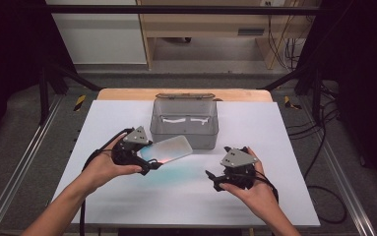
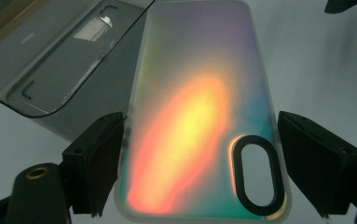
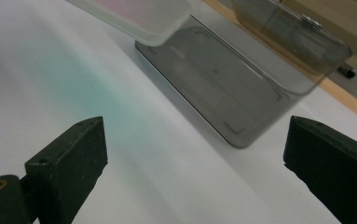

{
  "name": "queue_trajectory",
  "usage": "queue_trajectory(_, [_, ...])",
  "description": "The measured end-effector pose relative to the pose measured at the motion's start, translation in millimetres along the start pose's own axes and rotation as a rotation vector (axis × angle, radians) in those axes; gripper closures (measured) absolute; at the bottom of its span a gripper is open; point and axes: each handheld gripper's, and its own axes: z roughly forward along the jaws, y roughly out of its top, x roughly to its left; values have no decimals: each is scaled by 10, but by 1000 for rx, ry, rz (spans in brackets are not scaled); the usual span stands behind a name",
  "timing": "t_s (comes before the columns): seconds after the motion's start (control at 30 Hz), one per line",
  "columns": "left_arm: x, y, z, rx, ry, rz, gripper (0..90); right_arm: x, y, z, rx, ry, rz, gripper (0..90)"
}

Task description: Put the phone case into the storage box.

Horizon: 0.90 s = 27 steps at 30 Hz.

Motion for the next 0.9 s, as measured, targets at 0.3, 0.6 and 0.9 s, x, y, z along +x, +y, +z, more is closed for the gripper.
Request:
queue_trajectory(0.3, [43, 167, -64, 16, 0, 11, 175, 119, 296, 135, 12, 5, -125, 71])
queue_trajectory(0.6, [23, 213, -91, 25, -6, 18, 175, 225, 449, 194, 25, -8, -233, 91])
queue_trajectory(0.9, [-35, 274, -105, 27, -13, 26, 174, 274, 518, 180, 38, -22, -323, 115])
